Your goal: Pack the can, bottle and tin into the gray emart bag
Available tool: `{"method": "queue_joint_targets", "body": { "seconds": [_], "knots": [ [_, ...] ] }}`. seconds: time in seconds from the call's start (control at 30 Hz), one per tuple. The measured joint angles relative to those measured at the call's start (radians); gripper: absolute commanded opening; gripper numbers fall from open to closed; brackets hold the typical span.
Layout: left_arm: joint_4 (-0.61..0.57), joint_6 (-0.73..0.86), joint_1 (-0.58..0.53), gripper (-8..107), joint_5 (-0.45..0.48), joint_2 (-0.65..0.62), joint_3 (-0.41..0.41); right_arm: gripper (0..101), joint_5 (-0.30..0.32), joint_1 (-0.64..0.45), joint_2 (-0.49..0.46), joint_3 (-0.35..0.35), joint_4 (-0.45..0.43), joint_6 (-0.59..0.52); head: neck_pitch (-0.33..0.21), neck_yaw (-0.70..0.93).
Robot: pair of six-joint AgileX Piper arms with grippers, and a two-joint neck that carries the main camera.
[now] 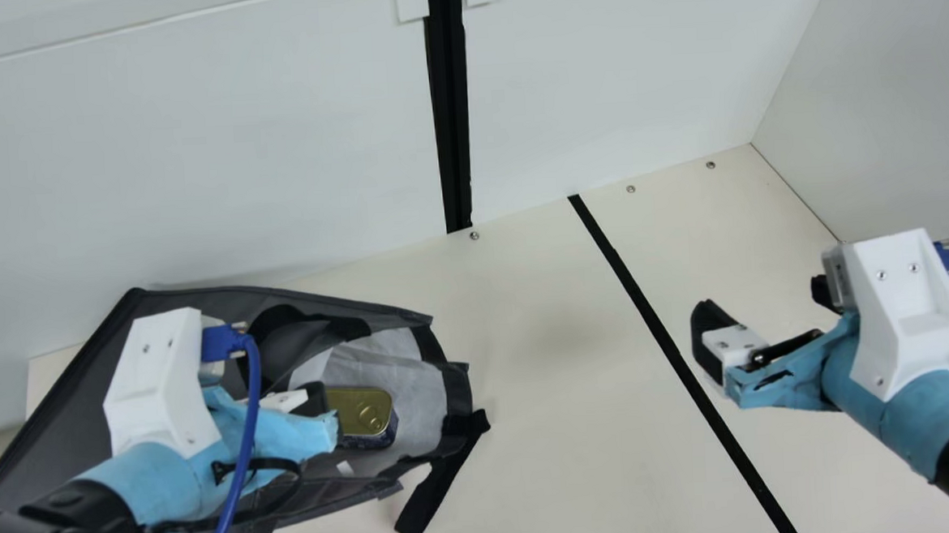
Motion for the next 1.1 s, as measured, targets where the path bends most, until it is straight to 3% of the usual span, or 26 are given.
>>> {"method": "queue_joint_targets", "body": {
  "seconds": [0.4, 1.1],
  "knots": [
    [0.0, 0.0, 0.0, 10, 0.0, 0.0, 0.0, 91, 0.069, -0.001, 0.006, -0.06, -0.154, 0.149, 0.0, 0.0],
    [0.0, 0.0, 0.0, 10, 0.0, 0.0, 0.0, 91, 0.196, 0.132, 0.022, -0.162, -0.368, 0.391, 0.0, 0.0]
  ]
}}
